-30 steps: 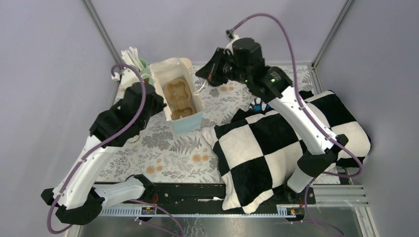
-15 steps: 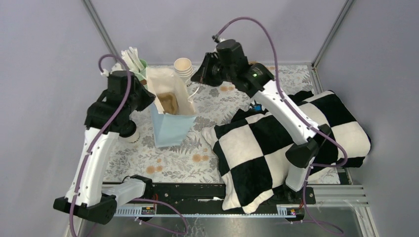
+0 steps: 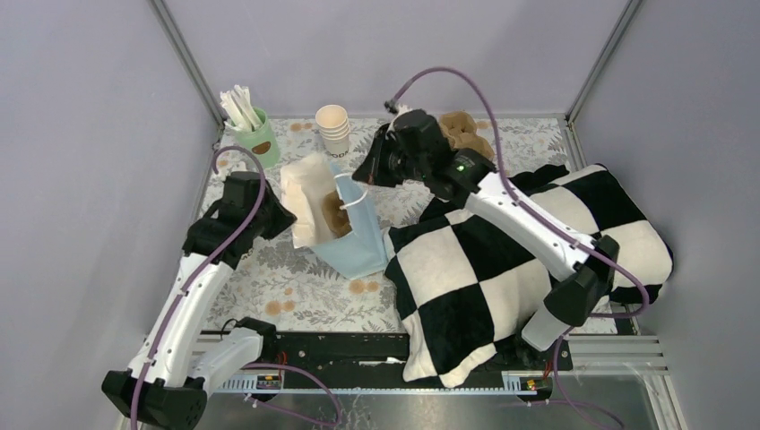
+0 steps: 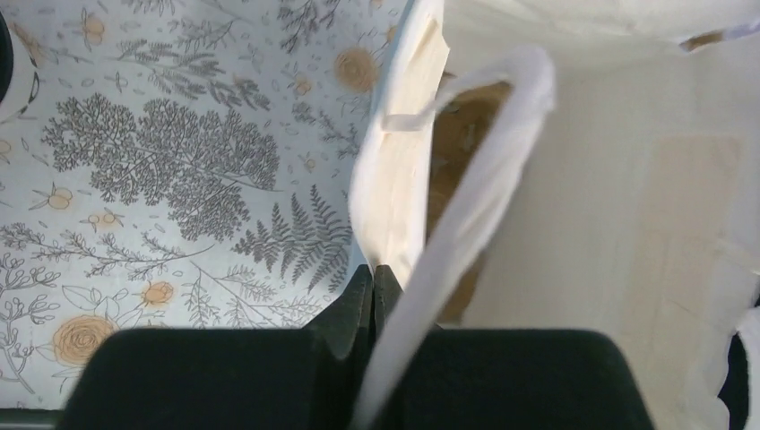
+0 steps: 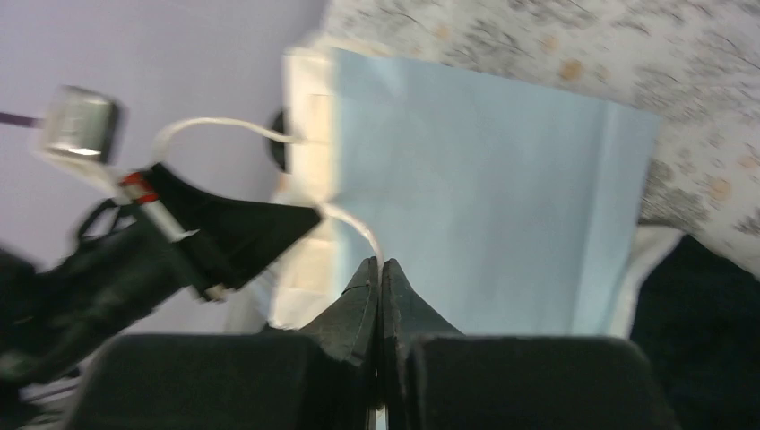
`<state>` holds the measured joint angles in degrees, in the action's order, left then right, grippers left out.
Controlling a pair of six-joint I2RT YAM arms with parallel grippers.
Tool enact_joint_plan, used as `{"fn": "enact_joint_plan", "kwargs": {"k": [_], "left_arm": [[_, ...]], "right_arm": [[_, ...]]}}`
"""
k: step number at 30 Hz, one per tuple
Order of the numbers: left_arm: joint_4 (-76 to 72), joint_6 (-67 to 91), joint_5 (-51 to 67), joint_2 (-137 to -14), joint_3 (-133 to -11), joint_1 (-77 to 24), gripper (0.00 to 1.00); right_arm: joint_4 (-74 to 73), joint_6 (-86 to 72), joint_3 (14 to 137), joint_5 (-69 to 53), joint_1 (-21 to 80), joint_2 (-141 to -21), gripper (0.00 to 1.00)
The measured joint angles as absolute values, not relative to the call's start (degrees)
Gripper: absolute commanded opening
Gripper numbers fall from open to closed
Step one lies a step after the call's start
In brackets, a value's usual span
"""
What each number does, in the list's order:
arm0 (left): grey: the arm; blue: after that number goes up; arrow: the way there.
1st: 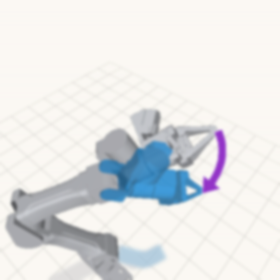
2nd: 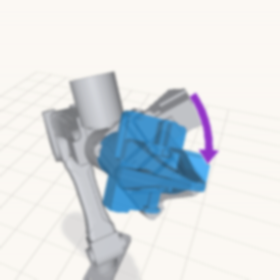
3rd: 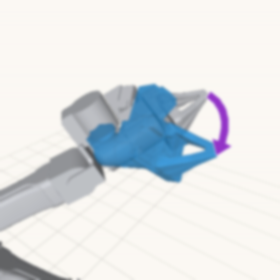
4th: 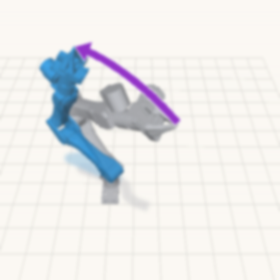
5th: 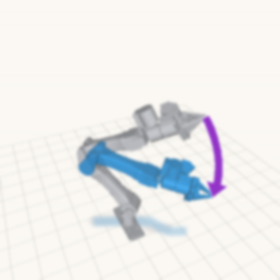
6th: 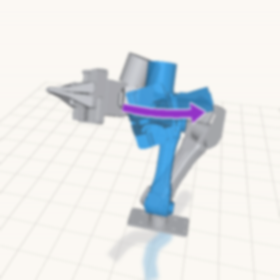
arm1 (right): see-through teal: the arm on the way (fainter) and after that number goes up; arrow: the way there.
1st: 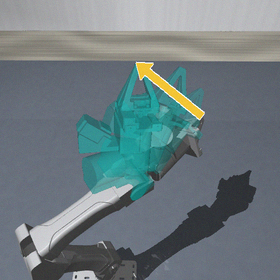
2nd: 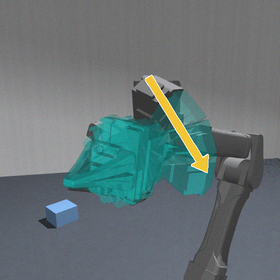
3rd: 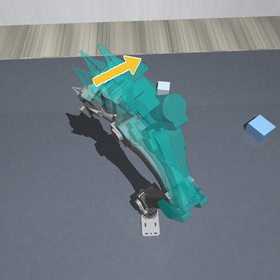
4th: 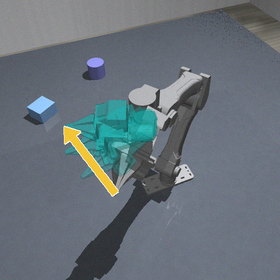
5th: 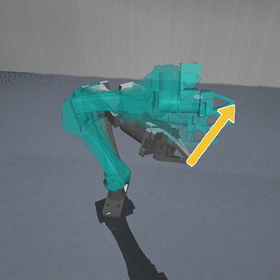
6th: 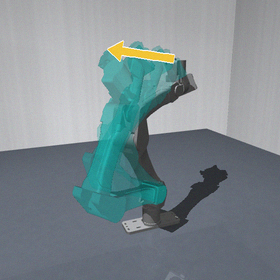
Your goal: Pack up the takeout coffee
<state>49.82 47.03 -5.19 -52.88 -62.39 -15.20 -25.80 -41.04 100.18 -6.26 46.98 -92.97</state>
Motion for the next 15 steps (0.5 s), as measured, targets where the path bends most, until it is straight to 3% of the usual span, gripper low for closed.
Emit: {"fn": "enact_joint_plan", "kwargs": {"k": [5,15], "left_arm": [[49.5,46.4,-4.3,-54.7,-61.7,-15.1,0.0],[47.1,42.9,-5.8,-53.0,-76.8,-15.1,0.0]], "right_arm": [[-28.4,-38.3,98.5,-3.6,46.8,-97.0,0.0],[-27.4,-30.6,114.8,-4.5,48.6,-96.7,0.0]]}}
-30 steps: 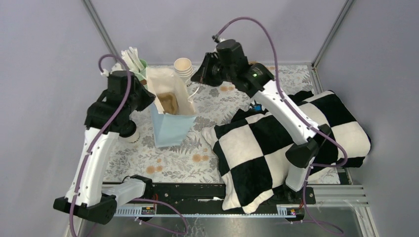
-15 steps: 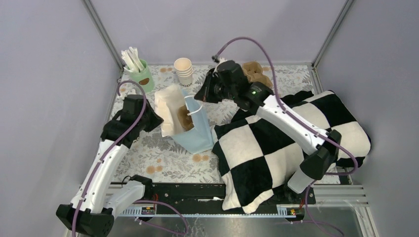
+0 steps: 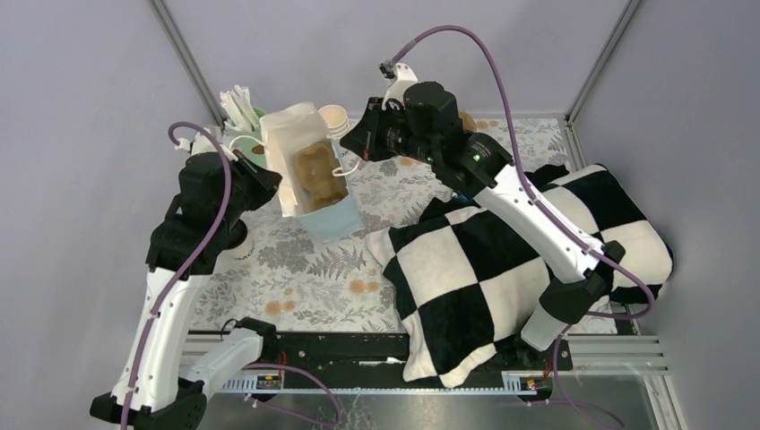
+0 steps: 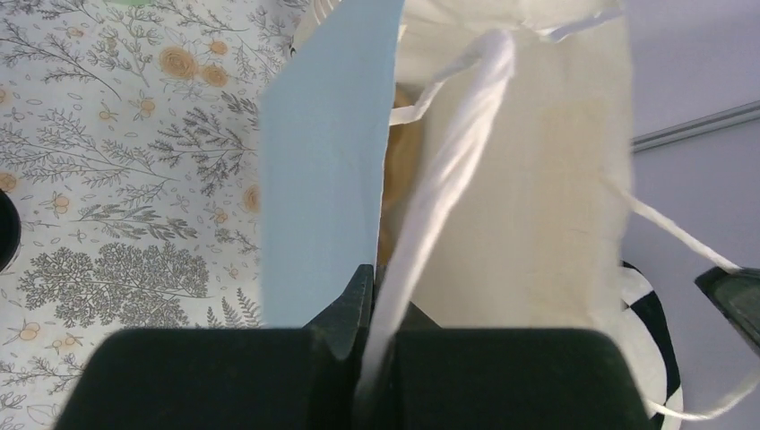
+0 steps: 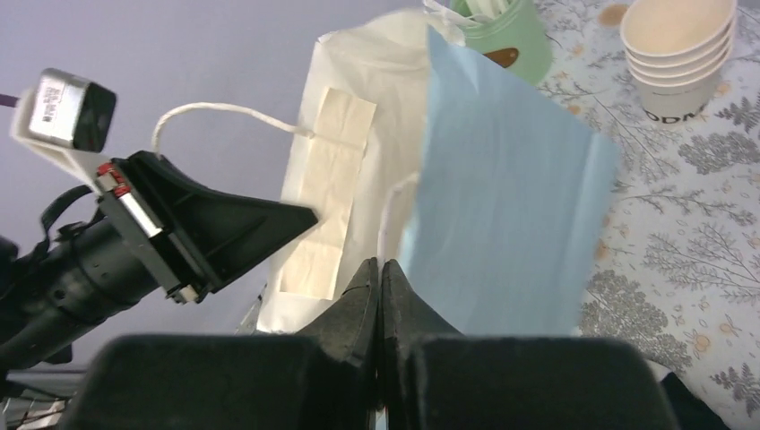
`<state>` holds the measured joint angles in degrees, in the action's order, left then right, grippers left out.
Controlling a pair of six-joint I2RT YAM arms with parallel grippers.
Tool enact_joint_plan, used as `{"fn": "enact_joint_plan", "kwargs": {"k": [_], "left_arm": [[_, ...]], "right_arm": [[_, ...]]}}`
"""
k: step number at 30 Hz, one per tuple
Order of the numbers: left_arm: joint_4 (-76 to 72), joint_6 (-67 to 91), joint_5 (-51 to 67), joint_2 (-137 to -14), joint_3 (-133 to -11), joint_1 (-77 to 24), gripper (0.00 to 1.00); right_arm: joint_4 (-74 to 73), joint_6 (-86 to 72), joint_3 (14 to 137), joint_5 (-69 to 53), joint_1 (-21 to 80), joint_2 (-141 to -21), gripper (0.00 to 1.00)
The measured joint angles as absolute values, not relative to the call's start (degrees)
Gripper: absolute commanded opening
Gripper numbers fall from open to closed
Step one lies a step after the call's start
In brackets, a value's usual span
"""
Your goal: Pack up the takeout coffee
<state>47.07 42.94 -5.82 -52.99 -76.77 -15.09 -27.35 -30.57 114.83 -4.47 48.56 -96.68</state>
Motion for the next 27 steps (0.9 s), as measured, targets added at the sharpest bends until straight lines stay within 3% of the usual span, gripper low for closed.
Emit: {"fn": "enact_joint_plan", "kwargs": {"k": [11,27], "left_arm": [[46.8,45.5,-7.4,-50.1,-67.9,-15.1,0.0],[47.1,35.6,-9.3,-67.9,-76.1,-14.6,0.0]], "right_arm": [[-24.1,-29.8,111.2,-4.2,49.2,-98.2,0.0],[-26.3,-29.8,104.5,1.5,48.9,-98.5,0.0]]}}
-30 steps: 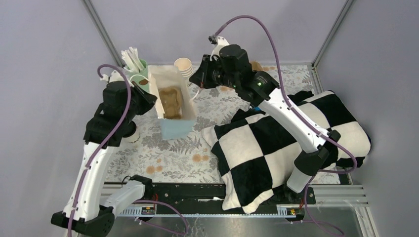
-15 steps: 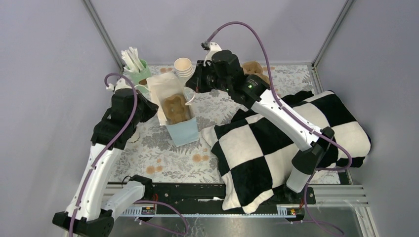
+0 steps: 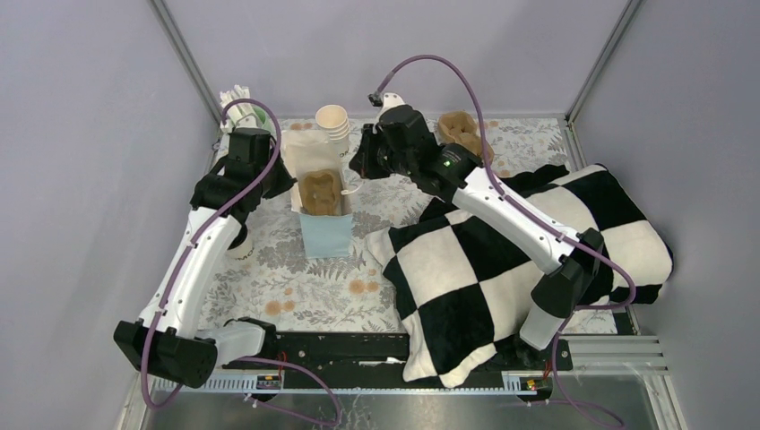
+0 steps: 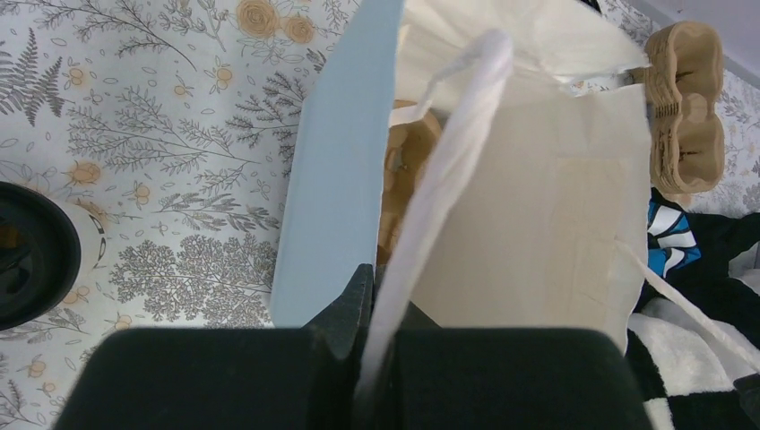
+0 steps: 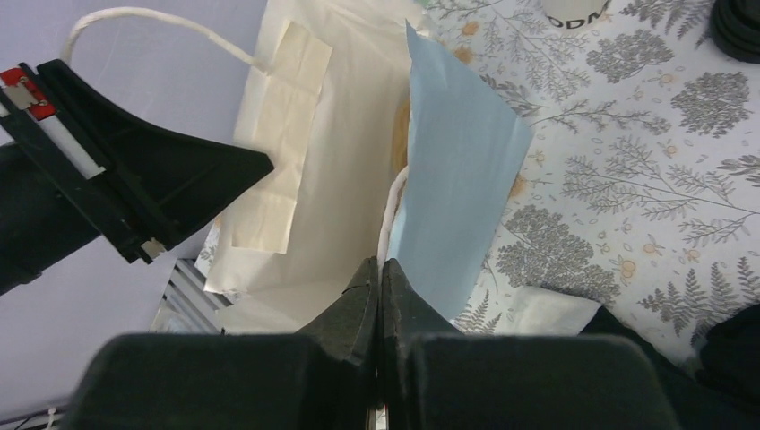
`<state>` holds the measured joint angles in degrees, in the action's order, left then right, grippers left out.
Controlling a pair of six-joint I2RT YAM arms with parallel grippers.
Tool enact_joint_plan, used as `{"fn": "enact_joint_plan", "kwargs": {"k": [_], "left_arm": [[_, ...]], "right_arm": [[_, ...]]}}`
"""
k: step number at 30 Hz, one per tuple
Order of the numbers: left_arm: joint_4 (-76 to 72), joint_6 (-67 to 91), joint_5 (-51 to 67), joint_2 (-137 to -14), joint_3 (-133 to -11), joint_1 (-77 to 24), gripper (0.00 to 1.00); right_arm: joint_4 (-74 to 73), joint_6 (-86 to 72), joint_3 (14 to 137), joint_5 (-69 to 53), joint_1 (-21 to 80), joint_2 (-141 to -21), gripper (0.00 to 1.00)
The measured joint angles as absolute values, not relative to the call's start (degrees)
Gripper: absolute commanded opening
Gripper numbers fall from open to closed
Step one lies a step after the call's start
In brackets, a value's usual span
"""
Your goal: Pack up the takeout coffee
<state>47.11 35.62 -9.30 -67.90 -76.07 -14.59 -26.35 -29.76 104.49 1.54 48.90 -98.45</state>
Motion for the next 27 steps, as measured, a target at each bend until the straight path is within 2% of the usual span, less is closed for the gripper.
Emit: {"fn": "enact_joint_plan", "kwargs": {"k": [8,14,22,27], "left_arm": [[48.3,35.9,-9.5,-68.4,-76.9,-14.5,0.0],[50.2,39.5,-7.7,-67.3,-76.2,-14.5,0.07],[51.9,46.4,-1.9,-63.0,-75.7,-14.5,0.0],[57.5,48.9,-0.7,-64.5,-84.0,-14.5,0.0]], "right_arm": [[-27.6,-27.9,107.0,1.4,45.5,-100.1,0.0],[-29.5,-24.0,115.5,-5.3,43.6,-105.4,0.0],[-31.9,-19.4,129.2,-13.2,43.4,-113.8,0.0],[-34.3,-18.8,136.2,-15.8,43.3,-116.4,0.0]]}}
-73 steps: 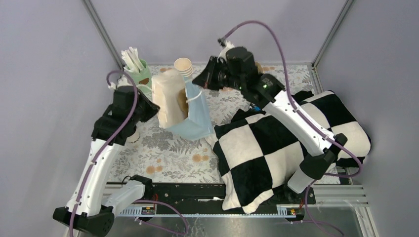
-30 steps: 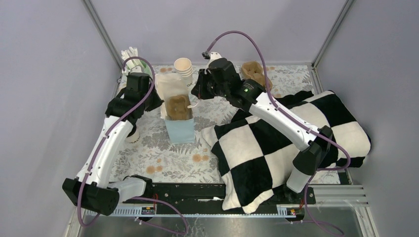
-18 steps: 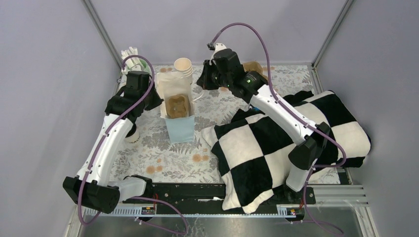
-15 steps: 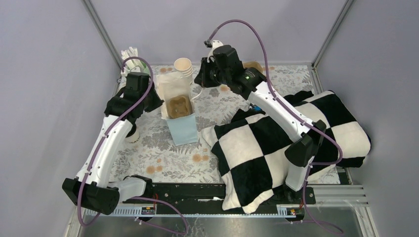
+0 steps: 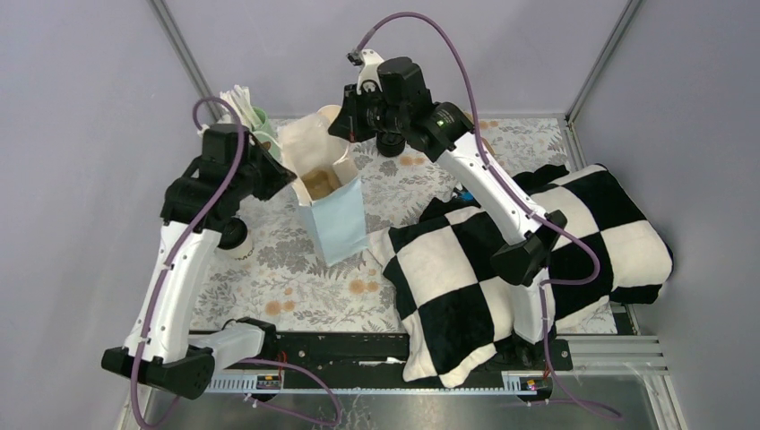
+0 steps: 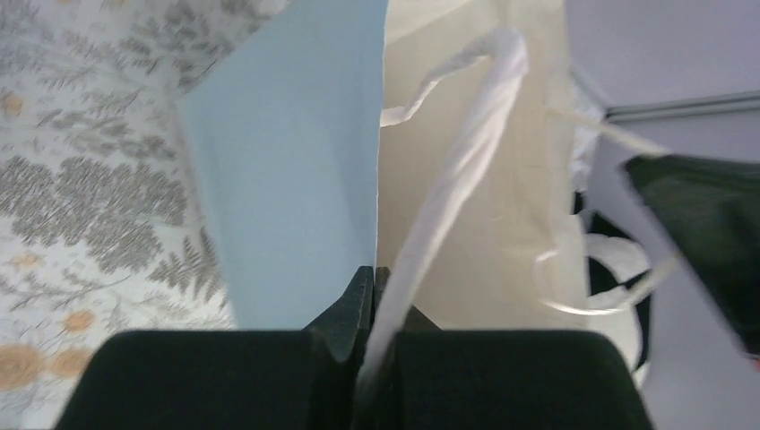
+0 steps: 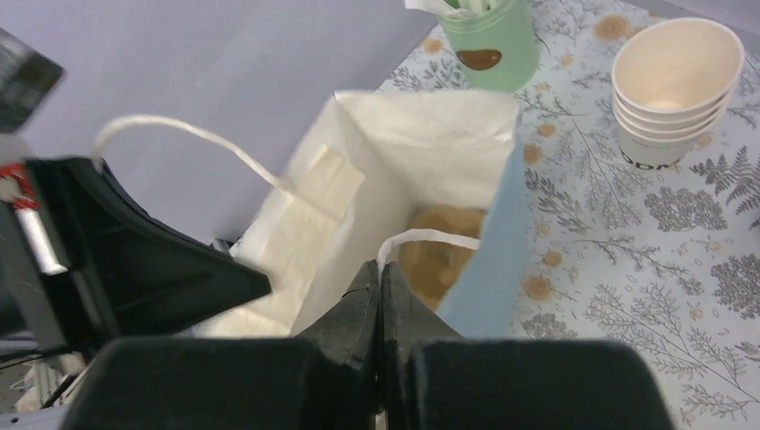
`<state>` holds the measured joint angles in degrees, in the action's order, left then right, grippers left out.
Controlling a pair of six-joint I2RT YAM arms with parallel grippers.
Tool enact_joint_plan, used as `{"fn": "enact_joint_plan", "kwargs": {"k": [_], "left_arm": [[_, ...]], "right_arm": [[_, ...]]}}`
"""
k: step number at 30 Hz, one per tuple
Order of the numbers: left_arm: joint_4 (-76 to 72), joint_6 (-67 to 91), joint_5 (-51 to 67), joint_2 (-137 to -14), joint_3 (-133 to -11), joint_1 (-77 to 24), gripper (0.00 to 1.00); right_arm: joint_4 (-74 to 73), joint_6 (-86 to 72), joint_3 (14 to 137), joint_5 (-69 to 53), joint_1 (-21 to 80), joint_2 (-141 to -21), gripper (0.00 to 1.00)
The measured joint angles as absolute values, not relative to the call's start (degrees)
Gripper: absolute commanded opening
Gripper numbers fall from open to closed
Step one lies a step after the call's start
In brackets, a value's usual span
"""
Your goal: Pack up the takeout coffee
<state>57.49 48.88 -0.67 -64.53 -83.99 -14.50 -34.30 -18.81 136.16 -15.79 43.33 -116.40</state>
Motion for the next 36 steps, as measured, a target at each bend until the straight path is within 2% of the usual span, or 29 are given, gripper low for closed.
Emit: {"fn": "enact_joint_plan", "kwargs": {"k": [5,10,16,19,21,25,30,32,35,36], "left_arm": [[58.5,52.6,-3.5,-64.0,-92.0,-14.5,0.0],[58.4,60.4,-6.4,-59.7,-86.7,-14.4,0.02],[55.4,68.8,-6.5,-55.2,-69.3,-14.4,0.36],[55.9,68.4,-5.8,-56.3,-65.7,-14.4,0.45],[55.6,66.4,-5.8,-56.5,-66.1,-14.4,0.45],[55.1,62.3,-5.8,-55.9,-69.4,-14.4,0.35],[54.2,58.7,-5.8,-55.8,-74.1,-14.4,0.35],[54.3,57.4,-5.8,-56.1,-76.1,-14.4,0.43],[54.5,55.2,-6.3,-56.7,-78.6,-14.4,0.71],[54.8,54.3,-6.6,-56.9,-79.4,-14.4,0.77]], "right_arm": [[-32.3,-18.9,136.0,-17.7,43.3,-114.5,0.0],[-29.9,-19.4,136.5,-19.6,42.1,-114.8,0.0],[-26.4,-18.0,136.3,-22.3,40.3,-120.1,0.04],[-26.3,-16.0,132.7,-23.7,40.0,-122.0,0.04],[-26.3,-14.5,130.2,-24.7,39.8,-122.8,0.02],[-26.3,-13.8,129.8,-27.1,39.1,-123.8,0.0],[-22.0,-16.7,133.4,-31.8,38.2,-124.0,0.0],[-18.5,-19.0,133.4,-33.6,37.8,-123.9,0.0],[-16.5,-22.1,133.4,-35.2,37.6,-123.9,0.0],[-16.3,-22.8,133.4,-35.2,37.5,-123.9,0.0]]}}
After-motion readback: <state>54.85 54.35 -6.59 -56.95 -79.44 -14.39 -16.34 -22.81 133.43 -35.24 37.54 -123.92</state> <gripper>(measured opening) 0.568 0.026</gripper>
